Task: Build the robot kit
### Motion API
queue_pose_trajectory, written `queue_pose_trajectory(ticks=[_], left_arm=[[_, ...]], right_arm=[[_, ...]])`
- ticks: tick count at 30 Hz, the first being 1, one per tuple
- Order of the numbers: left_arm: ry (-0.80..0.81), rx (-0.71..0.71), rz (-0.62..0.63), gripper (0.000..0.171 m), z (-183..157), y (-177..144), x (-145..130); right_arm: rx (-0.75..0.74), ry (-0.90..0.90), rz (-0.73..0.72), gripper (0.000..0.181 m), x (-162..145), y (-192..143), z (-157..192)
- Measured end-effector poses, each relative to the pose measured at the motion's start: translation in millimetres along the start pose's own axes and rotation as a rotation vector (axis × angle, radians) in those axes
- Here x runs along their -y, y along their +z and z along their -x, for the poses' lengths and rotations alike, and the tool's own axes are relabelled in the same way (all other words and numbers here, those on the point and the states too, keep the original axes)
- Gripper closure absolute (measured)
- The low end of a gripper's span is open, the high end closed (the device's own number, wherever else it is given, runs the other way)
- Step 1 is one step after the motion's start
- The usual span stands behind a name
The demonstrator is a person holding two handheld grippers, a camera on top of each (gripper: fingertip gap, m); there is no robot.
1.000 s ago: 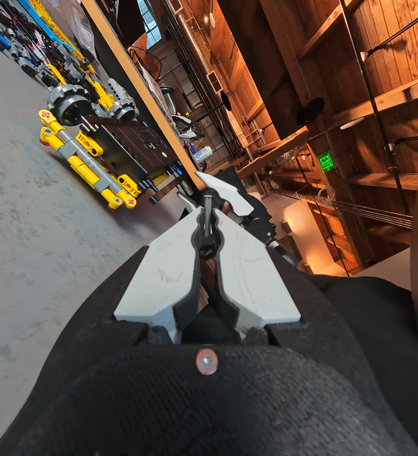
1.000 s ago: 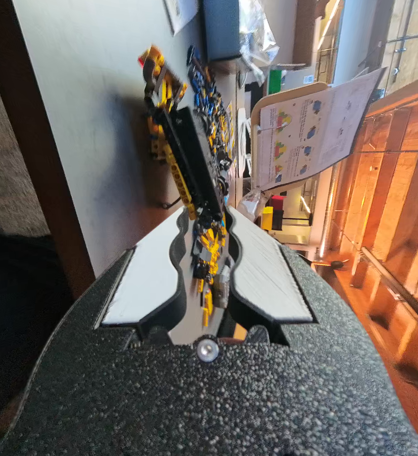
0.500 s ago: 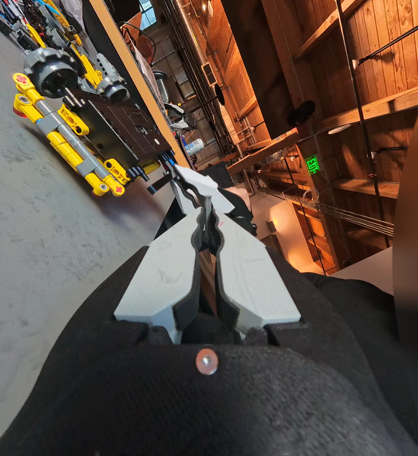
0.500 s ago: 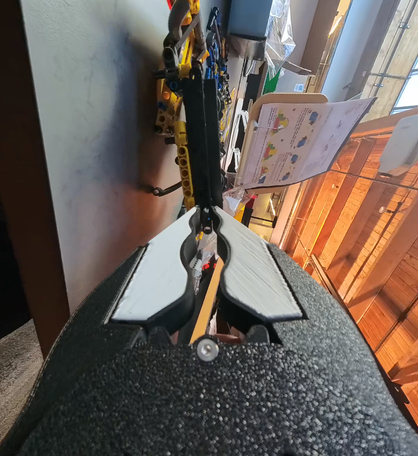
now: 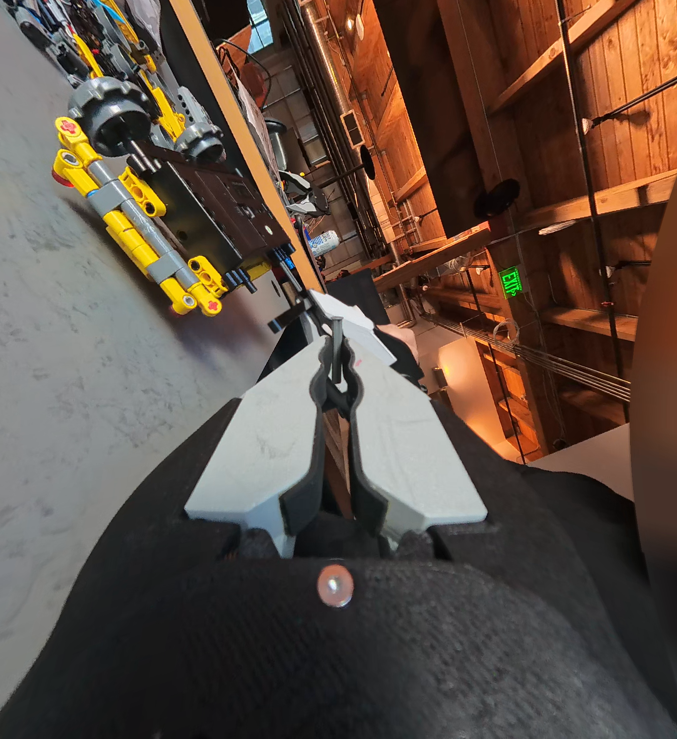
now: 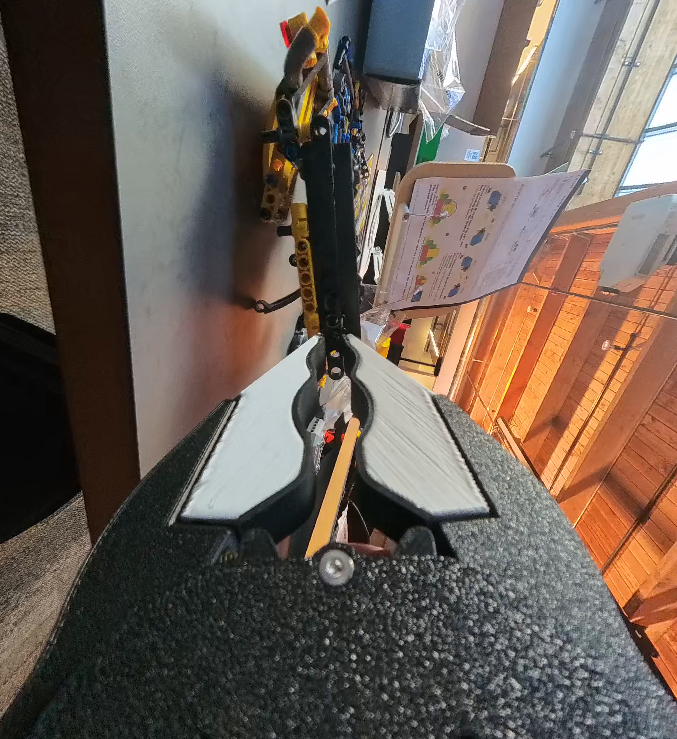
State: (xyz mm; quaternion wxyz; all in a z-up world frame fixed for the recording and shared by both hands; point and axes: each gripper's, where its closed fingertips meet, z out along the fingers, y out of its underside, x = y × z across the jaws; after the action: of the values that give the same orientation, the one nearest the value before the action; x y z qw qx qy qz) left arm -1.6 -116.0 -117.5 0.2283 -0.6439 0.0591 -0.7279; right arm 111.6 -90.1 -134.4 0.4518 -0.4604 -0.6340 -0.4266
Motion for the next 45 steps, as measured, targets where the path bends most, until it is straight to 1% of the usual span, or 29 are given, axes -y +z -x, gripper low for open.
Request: queue_pose_trajectory(ticks=[4, 7, 9, 12, 14, 16, 19, 20, 21, 25, 29, 33, 35, 37, 39, 42, 43, 45], left_arm=[[0.004, 0.006, 0.009, 0.171, 0.6, 1.5, -1.9], [-0.014, 0.0, 0.012, 0.171, 0.4, 3.1, -4.6], [-0.036, -0.006, 0.016, 0.171, 0.9, 6.1, -7.5], [-0.075, -0.014, 0.022, 0.171, 1.4, 14.9, -12.3], [-0.101, -0.022, 0.029, 0.171, 0.4, 20.7, -15.9], [-0.127, -0.021, 0.023, 0.171, 1.0, 23.8, -16.7], [-0.179, -0.01, -0.012, 0.171, 5.0, 23.8, -12.6], [-0.193, -0.008, -0.019, 0.171, 6.3, 23.6, -11.7], [-0.203, -0.003, -0.026, 0.171, 8.0, 23.4, -11.1], [-0.224, 0.012, -0.039, 0.171, 12.7, 25.0, -10.8], [-0.209, 0.028, -0.022, 0.171, 15.0, 29.1, -13.4], [-0.19, 0.044, -0.014, 0.171, 17.9, 29.3, -14.6], [-0.194, 0.042, -0.019, 0.171, 18.1, 28.0, -14.3], [-0.192, 0.041, -0.021, 0.171, 17.7, 26.5, -14.4], [-0.198, 0.043, -0.03, 0.171, 18.4, 24.9, -13.6], [-0.219, 0.035, -0.03, 0.171, 19.2, 25.6, -14.7], [-0.221, 0.035, -0.028, 0.171, 19.1, 26.1, -15.8], [-0.222, 0.033, -0.021, 0.171, 18.5, 27.8, -18.5]], right_arm=[[-0.014, 0.003, -0.014, 0.174, -0.5, -8.3, -0.6], [0.002, 0.021, -0.035, 0.174, -1.8, -15.1, 3.4], [0.02, 0.047, -0.041, 0.174, -7.9, -18.9, 8.4], [0.047, 0.074, -0.011, 0.174, -21.1, -18.2, 17.9], [0.057, 0.079, -0.016, 0.174, -22.9, -15.3, 22.8], [0.103, 0.063, -0.016, 0.174, -24.8, -8.6, 33.5], [0.215, 0.072, -0.039, 0.173, -26.5, 1.0, 52.2], [0.257, 0.086, -0.053, 0.172, -27.2, 2.7, 57.3], [0.277, 0.105, -0.06, 0.166, -29.0, 4.3, 58.6], [0.297, 0.193, -0.099, 0.155, -29.6, 2.0, 53.5], [0.323, 0.25, -0.206, 0.156, -4.8, -15.3, 53.7], [0.36, 0.321, -0.244, 0.158, 8.3, -18.7, 51.5], [0.392, 0.342, -0.232, 0.165, 3.8, -14.6, 53.2], [0.431, 0.336, -0.208, 0.166, -5.3, -11.1, 60.9], [0.437, 0.309, -0.223, 0.169, -9.0, -13.3, 63.8], [0.452, 0.309, -0.216, 0.165, -15.7, -15.2, 62.8], [0.461, 0.327, -0.224, 0.162, -15.0, -17.0, 60.8], [0.47, 0.398, -0.267, 0.162, -5.5, -23.3, 52.5]])
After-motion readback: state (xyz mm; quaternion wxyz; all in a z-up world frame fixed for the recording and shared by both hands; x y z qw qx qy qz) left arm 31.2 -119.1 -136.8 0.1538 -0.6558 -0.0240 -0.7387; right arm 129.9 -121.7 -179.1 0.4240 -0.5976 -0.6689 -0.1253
